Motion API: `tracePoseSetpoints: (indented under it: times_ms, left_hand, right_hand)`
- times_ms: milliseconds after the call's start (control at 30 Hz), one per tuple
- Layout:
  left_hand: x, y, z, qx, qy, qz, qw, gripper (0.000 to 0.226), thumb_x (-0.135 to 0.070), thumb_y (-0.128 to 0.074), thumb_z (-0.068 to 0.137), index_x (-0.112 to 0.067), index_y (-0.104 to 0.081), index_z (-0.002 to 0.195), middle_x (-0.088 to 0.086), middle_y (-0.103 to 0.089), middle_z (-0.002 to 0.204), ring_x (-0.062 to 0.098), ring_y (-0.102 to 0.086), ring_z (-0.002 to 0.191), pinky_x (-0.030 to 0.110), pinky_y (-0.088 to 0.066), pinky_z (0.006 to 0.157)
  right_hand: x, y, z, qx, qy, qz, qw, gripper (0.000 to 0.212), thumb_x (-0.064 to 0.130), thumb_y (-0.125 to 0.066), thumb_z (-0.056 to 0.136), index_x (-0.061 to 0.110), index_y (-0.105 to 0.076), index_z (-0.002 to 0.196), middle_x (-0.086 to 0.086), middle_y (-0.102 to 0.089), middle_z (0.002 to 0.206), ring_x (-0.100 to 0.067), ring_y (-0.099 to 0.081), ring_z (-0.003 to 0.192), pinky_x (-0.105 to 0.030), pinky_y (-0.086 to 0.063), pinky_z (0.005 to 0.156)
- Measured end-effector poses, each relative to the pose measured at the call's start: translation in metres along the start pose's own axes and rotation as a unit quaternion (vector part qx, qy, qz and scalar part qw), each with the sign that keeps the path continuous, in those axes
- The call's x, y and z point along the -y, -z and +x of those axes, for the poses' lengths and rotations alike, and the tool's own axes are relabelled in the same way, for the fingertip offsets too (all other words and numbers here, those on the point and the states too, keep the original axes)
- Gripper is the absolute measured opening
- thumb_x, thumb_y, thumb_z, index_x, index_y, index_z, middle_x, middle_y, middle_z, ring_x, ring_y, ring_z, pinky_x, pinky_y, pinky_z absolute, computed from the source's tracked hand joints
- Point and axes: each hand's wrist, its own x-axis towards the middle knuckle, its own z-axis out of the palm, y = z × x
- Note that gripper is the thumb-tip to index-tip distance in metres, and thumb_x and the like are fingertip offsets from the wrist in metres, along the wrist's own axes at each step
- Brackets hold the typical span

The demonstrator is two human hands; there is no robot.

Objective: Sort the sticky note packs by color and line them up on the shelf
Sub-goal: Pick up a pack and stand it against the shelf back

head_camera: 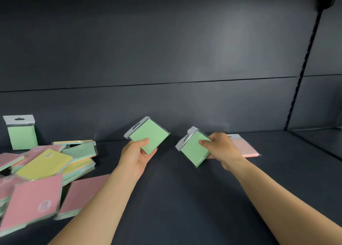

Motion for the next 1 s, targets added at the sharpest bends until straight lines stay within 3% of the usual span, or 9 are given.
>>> tracePoseSetpoints:
  times_ms: [100, 167, 300, 367, 467, 633, 700, 833, 1000]
  left_hand:
    - [0.001, 0.0, 0.0, 0.01, 0.01, 0.024, 1.0, 0.016, 0.002, -0.052, 0.091, -0.012, -0.058, 0.094, 0.007, -0.066, 0.098, 0.02, -0.063, 0.087, 0.033, -0.05, 0.078]
    - [0.002, -0.001, 0.0, 0.019, 0.01, 0.049, 0.999, 0.015, 0.0, -0.054, 0.09, -0.014, -0.06, 0.094, 0.006, -0.067, 0.099, 0.018, -0.064, 0.087, 0.028, -0.049, 0.073]
    - [0.002, -0.001, -0.001, 0.034, 0.002, 0.071, 0.997, 0.018, 0.001, -0.055, 0.09, -0.014, -0.062, 0.097, 0.003, -0.069, 0.1, 0.016, -0.065, 0.088, 0.026, -0.049, 0.071]
    - [0.002, 0.0, -0.002, 0.039, 0.003, 0.084, 0.996, 0.018, 0.001, -0.056, 0.089, -0.013, -0.063, 0.099, 0.004, -0.069, 0.1, 0.016, -0.065, 0.088, 0.026, -0.049, 0.07]
    - [0.003, 0.0, -0.004, 0.046, 0.007, 0.109, 0.993, 0.018, 0.001, -0.058, 0.088, -0.011, -0.065, 0.099, 0.005, -0.07, 0.1, 0.017, -0.066, 0.088, 0.025, -0.05, 0.07]
    - [0.005, -0.004, -0.01, 0.081, -0.002, 0.176, 0.981, 0.016, 0.001, -0.06, 0.087, -0.011, -0.067, 0.097, 0.004, -0.072, 0.097, 0.015, -0.068, 0.086, 0.023, -0.053, 0.068]
    - [0.007, -0.007, -0.012, 0.094, -0.008, 0.199, 0.975, 0.016, 0.0, -0.061, 0.086, -0.011, -0.068, 0.095, 0.004, -0.073, 0.097, 0.015, -0.069, 0.085, 0.023, -0.054, 0.067]
    - [0.016, -0.017, -0.018, 0.132, -0.01, 0.227, 0.965, 0.016, 0.0, -0.061, 0.086, -0.01, -0.068, 0.097, 0.007, -0.073, 0.1, 0.016, -0.07, 0.086, 0.025, -0.056, 0.072]
    - [0.028, -0.024, -0.024, 0.181, -0.011, 0.283, 0.942, 0.017, 0.001, -0.061, 0.086, -0.012, -0.069, 0.093, 0.001, -0.075, 0.092, 0.012, -0.072, 0.083, 0.019, -0.056, 0.067]
  right_hand:
    - [-0.003, 0.003, 0.001, 0.021, -0.028, 0.035, 0.999, 0.018, 0.003, -0.059, 0.09, 0.005, -0.057, 0.072, -0.017, -0.066, 0.091, -0.025, -0.066, 0.078, -0.032, -0.058, 0.064]
    - [-0.005, 0.002, 0.003, 0.047, -0.069, 0.111, 0.99, 0.006, -0.001, -0.06, 0.089, -0.005, -0.06, 0.092, -0.019, -0.066, 0.097, -0.022, -0.065, 0.077, -0.026, -0.055, 0.06]
    - [-0.01, -0.002, 0.006, 0.032, -0.09, 0.162, 0.982, 0.024, -0.002, -0.063, 0.086, -0.013, -0.058, 0.107, -0.021, -0.066, 0.107, -0.025, -0.063, 0.088, -0.024, -0.052, 0.064]
    - [-0.011, -0.003, 0.005, 0.023, -0.064, 0.104, 0.992, 0.01, 0.004, -0.068, 0.084, -0.002, -0.061, 0.08, -0.017, -0.067, 0.093, -0.023, -0.064, 0.081, -0.026, -0.054, 0.067]
    - [-0.008, 0.001, 0.002, 0.0, 0.006, -0.126, 0.992, 0.046, 0.025, -0.074, 0.079, 0.014, -0.04, 0.05, -0.005, -0.056, 0.059, -0.016, -0.058, 0.057, -0.028, -0.05, 0.062]
    - [0.0, 0.014, -0.003, 0.021, 0.035, -0.313, 0.949, 0.035, 0.034, -0.069, 0.078, 0.004, -0.061, 0.062, -0.006, -0.055, 0.053, -0.018, -0.048, 0.053, -0.025, -0.039, 0.056]
    - [0.002, 0.022, -0.001, 0.032, 0.034, -0.257, 0.965, 0.03, 0.028, -0.069, 0.08, -0.002, -0.068, 0.075, -0.01, -0.06, 0.062, -0.019, -0.052, 0.057, -0.026, -0.046, 0.06]
    - [0.01, 0.03, -0.006, 0.137, -0.028, 0.063, 0.988, 0.029, 0.023, -0.067, 0.087, 0.0, -0.066, 0.103, -0.013, -0.071, 0.095, -0.022, -0.07, 0.087, -0.025, -0.058, 0.073]
    - [0.008, 0.025, -0.007, 0.16, -0.002, 0.069, 0.985, 0.022, 0.011, -0.071, 0.082, 0.0, -0.067, 0.101, -0.012, -0.072, 0.094, -0.019, -0.066, 0.081, -0.026, -0.056, 0.077]
